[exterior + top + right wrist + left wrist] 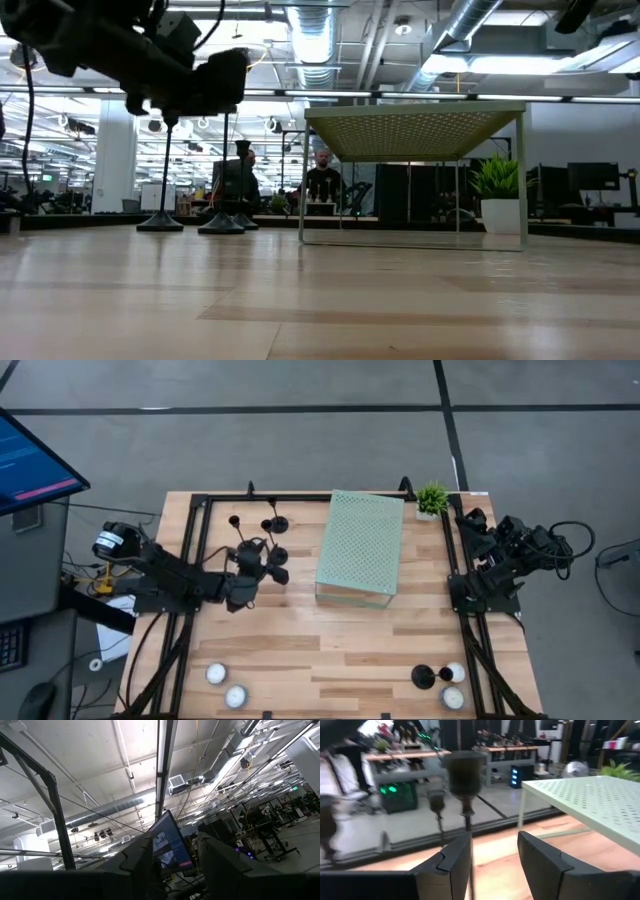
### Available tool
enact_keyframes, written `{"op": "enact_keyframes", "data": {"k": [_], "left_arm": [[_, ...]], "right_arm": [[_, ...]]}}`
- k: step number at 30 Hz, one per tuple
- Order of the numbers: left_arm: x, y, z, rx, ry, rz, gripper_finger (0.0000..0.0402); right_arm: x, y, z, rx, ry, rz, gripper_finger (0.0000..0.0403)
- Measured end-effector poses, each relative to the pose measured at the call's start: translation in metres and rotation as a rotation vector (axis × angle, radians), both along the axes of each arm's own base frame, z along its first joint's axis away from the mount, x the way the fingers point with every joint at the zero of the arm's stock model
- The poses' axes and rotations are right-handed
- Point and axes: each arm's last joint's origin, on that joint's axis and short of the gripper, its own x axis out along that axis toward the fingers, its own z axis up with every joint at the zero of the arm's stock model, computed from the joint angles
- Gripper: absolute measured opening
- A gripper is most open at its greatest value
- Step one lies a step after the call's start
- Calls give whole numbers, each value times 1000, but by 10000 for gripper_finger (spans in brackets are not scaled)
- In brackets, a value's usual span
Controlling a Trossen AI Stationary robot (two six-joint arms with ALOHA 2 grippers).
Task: Pick & Place candle stick holders
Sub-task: Put the black candle holder on the shelf
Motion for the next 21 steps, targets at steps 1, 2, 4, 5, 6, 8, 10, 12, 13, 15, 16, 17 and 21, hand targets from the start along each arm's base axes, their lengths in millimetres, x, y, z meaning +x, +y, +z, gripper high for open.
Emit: {"op": "enact_keyframes", "data": {"k": [1, 2, 4, 5, 6, 8, 10, 12, 13, 15, 16, 17, 21], "left_arm": [[0, 3, -2, -5, -3, -6, 161], [0, 6, -3, -8, -3, 0, 161], [0, 11, -5, -10, -6, 22, 161], [0, 12, -5, -10, -5, 29, 161], [0, 13, -6, -9, -1, 33, 161], [0, 14, -6, -9, -2, 37, 161], [0, 15, -6, -9, -1, 40, 161], [0, 17, -6, -10, -1, 47, 161], [0, 18, -6, -11, 0, 43, 161], [2, 22, -7, -17, 1, 16, 161], [2, 24, -7, -20, 2, 5, 161], [3, 27, -7, -23, 3, -2, 161], [4, 37, -7, -27, 3, 13, 161]], "right_arm": [[0, 0, 0, 0, 0, 0, 147], [0, 0, 0, 0, 0, 0, 147], [0, 0, 0, 0, 0, 0, 147], [0, 0, 0, 0, 0, 0, 147], [0, 0, 0, 0, 0, 0, 147], [0, 0, 0, 0, 0, 0, 147], [0, 0, 0, 0, 0, 0, 147], [0, 0, 0, 0, 0, 0, 147], [0, 0, 0, 0, 0, 0, 147], [0, 0, 0, 1, 0, -1, 147], [0, 0, 0, 1, 0, -1, 147], [0, 0, 0, 1, 0, -1, 147], [0, 0, 0, 2, 1, -2, 147]]}}
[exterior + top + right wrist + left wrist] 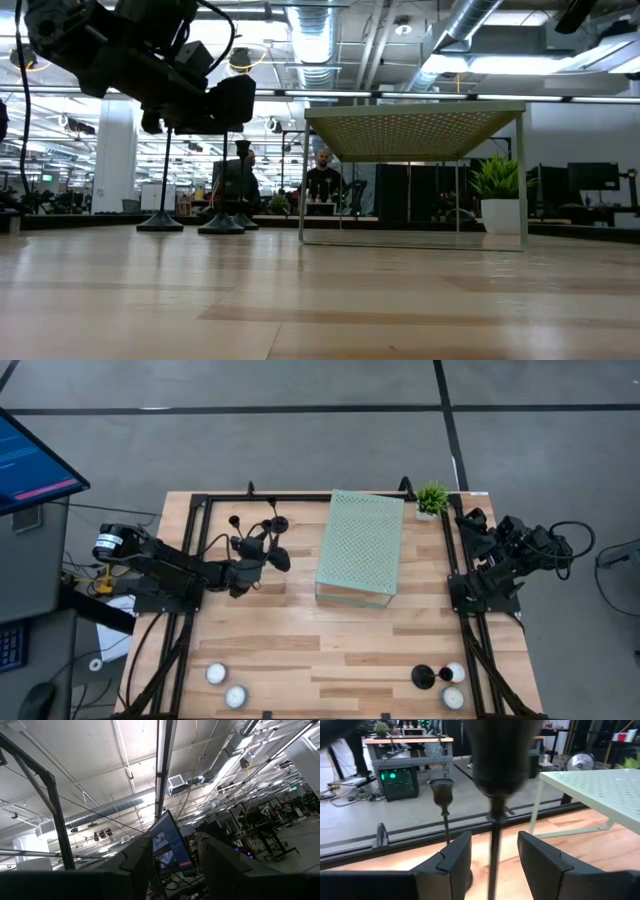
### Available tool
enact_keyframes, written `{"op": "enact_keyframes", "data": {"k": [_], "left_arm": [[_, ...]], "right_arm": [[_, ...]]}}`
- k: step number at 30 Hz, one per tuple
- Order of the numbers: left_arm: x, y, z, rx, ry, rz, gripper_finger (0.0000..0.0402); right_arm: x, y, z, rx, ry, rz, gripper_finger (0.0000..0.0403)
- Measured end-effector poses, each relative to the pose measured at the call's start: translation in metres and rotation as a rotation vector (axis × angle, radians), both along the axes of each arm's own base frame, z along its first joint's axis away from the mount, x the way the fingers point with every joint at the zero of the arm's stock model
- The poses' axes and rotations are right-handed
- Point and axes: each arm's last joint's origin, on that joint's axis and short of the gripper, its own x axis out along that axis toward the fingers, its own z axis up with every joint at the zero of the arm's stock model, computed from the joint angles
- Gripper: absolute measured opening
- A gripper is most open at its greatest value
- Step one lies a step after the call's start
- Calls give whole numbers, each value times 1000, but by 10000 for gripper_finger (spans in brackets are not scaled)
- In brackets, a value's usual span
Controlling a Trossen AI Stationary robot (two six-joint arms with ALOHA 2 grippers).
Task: Pick & Place candle stick holders
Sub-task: Put the black candle holder on the shelf
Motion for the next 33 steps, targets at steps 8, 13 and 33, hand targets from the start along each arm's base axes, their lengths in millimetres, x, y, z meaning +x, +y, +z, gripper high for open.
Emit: {"op": "enact_keyframes", "data": {"k": [8, 13, 33], "left_arm": [[1, 3, 0, -5, 1, -21, 93], [1, 1, 0, -5, 1, -31, 15], [29, -32, 145, 233, 114, -61, 13]], "right_arm": [[0, 0, 0, 0, 0, -2, 147], [0, 0, 0, 1, 0, -2, 147], [0, 0, 0, 3, 0, 1, 147]]}}
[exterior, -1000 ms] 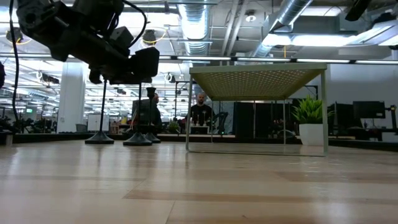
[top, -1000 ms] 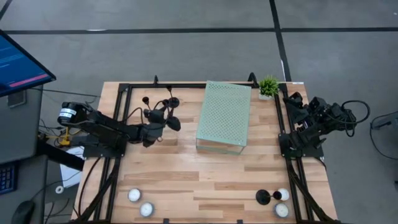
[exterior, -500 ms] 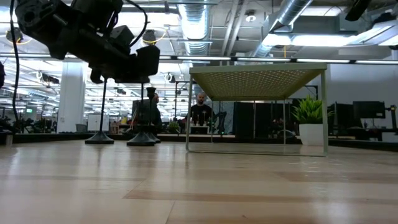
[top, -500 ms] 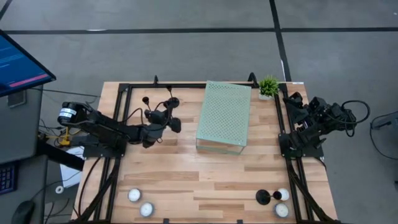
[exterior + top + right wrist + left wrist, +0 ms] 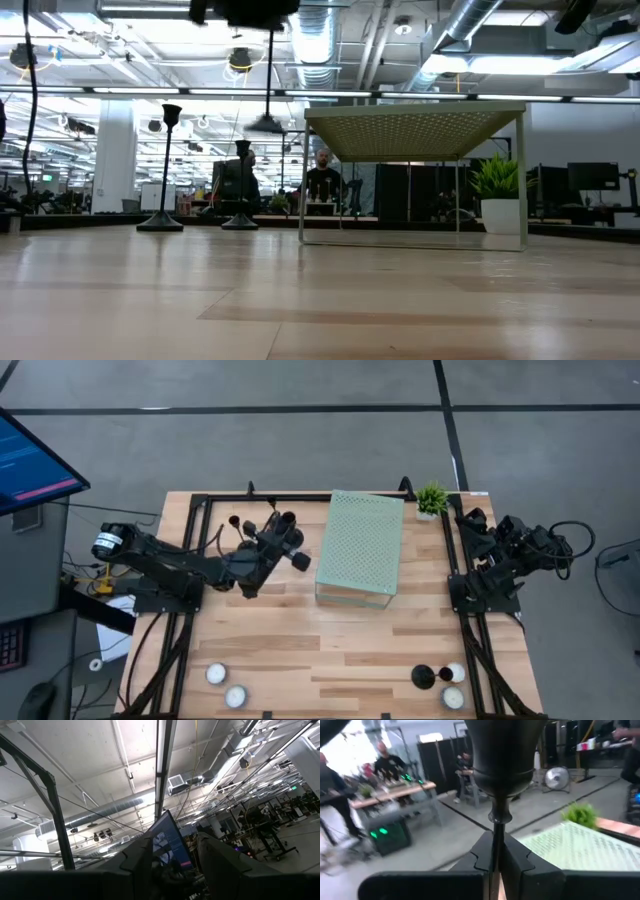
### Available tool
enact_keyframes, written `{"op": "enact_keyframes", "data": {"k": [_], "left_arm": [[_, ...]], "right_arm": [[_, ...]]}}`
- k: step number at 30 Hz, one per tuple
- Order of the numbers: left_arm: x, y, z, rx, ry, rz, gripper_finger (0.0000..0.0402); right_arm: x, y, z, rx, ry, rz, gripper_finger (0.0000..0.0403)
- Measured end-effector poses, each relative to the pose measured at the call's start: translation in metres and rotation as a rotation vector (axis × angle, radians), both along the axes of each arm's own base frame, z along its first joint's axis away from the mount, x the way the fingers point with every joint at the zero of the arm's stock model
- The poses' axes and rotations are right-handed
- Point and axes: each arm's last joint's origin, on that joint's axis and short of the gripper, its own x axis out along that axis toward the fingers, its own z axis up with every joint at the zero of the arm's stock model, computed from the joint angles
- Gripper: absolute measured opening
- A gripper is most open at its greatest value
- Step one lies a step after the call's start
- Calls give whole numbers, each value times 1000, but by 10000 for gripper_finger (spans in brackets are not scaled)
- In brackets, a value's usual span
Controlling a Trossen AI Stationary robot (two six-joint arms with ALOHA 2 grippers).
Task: Pick & Place candle stick holders
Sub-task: Put the black candle holder on the shelf
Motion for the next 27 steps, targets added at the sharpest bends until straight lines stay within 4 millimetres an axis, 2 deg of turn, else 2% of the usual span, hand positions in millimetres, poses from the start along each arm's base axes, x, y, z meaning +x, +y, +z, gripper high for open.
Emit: {"op": "enact_keyframes", "data": {"k": [5, 12, 18, 27], "left_arm": [[-1, 1, 37, 41, -26, -15, 13], [3, 16, 66, 91, -142, -173, 13], [18, 42, 78, 21, -156, -374, 13], [63, 85, 76, -18, -138, -544, 13]], "right_arm": [[0, 0, 0, 0, 0, 0, 147], [0, 0, 0, 0, 0, 0, 147], [0, 0, 0, 7, -3, 4, 147], [0, 0, 0, 31, -11, 21, 147]]}}
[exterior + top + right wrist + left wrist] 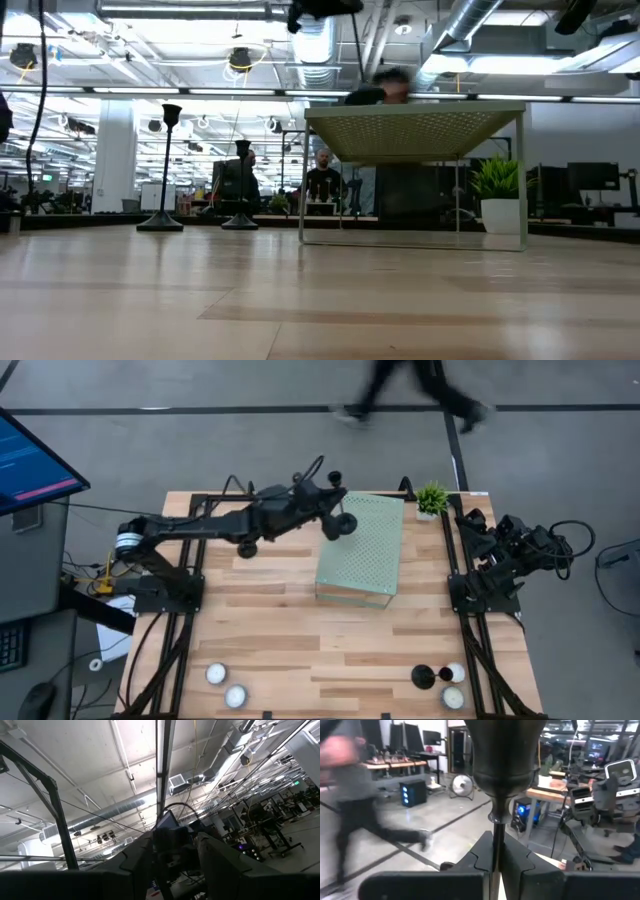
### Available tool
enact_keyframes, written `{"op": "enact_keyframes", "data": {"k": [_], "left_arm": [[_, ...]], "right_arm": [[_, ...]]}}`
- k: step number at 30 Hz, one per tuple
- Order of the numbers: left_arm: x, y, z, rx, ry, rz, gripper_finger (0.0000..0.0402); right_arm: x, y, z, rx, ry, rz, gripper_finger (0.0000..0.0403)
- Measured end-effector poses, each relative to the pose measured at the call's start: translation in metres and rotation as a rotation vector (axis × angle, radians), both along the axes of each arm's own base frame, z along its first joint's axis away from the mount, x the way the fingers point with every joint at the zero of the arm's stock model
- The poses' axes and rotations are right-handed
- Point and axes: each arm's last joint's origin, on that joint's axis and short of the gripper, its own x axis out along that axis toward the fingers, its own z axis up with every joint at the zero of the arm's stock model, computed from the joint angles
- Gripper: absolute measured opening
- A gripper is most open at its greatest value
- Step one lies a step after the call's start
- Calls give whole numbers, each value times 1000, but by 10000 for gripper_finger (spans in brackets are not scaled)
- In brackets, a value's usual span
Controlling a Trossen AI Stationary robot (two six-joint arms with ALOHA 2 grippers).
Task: Pick & Place candle stick holders
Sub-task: Put the black candle holder on the shelf
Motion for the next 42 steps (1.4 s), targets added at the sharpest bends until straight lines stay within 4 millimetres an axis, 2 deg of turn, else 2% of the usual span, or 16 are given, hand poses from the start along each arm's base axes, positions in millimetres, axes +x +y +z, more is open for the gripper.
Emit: {"op": "enact_keyframes", "data": {"k": [8, 11, 14, 19, 25, 31, 42], "left_arm": [[23, 43, 7, 21, -5, -12, 13], [28, 57, 1, 5, 68, 11, 13], [27, 68, -7, -9, 142, 41, 12], [21, 83, -6, -17, 140, 54, 12], [21, 89, -8, -18, 135, 24, 12], [33, 94, -22, -24, 176, 2, 12], [33, 96, -19, 40, 167, -15, 12]], "right_arm": [[0, 0, 0, 22, -2, 5, 147], [0, -1, 0, 37, 4, -13, 147], [0, -1, -1, 48, 8, -27, 147], [0, -1, -1, 48, 8, -28, 147], [0, -2, -1, 52, 10, -35, 147], [0, -2, -1, 53, 11, -39, 147], [0, -2, -1, 51, 13, -44, 147]]}}
